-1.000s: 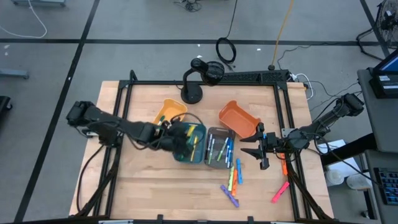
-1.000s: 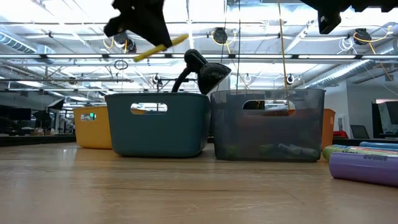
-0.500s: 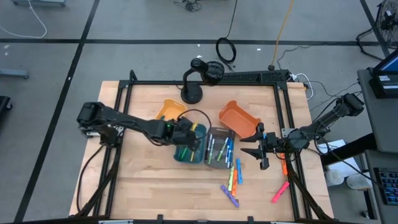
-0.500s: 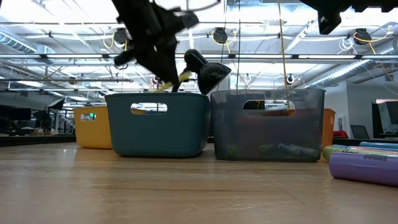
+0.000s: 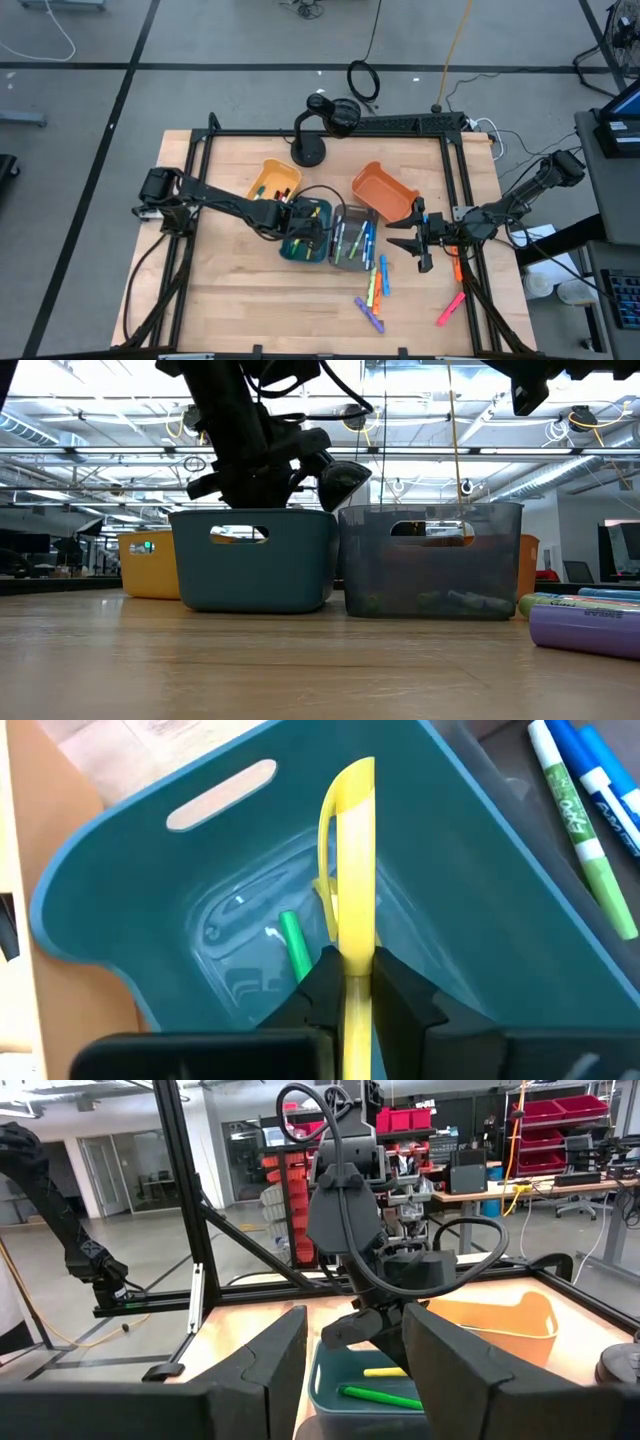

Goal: Pick & Place Markers
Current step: Put the yellow pen into the green bin, then put the right orange highlighter into the orange bin

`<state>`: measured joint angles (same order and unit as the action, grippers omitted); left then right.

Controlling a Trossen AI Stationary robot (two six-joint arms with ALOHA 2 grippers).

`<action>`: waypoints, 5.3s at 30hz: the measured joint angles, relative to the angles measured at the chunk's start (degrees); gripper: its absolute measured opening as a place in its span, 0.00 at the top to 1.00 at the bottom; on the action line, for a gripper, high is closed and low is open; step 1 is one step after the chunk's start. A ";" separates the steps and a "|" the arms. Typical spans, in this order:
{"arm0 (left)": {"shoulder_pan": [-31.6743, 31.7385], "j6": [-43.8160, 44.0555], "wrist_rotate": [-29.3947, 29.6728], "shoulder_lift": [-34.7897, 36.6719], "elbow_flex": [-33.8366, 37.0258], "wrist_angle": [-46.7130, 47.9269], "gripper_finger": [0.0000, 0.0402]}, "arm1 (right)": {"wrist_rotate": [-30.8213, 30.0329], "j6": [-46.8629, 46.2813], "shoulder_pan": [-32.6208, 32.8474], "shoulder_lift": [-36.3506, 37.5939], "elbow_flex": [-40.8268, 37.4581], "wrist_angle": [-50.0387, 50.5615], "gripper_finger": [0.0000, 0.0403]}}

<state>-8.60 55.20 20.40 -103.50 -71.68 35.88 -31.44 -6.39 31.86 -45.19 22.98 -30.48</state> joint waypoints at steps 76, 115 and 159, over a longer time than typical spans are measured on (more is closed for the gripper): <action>-17.72 -50.68 -20.64 54.80 38.36 -37.86 0.47 | 7.01 -5.40 0.13 0.02 0.00 1.34 0.61; -5.16 -51.86 -24.75 102.03 70.34 -36.08 0.45 | 26.94 7.43 -0.16 -7.71 -4.68 -21.70 0.61; -5.18 -52.79 -22.93 102.02 70.34 -36.06 0.48 | 51.04 -69.79 1.41 -27.93 37.33 77.07 0.61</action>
<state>-13.78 2.42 -2.52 -1.48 -1.34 -0.19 19.60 -76.18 33.27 -73.11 60.31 46.59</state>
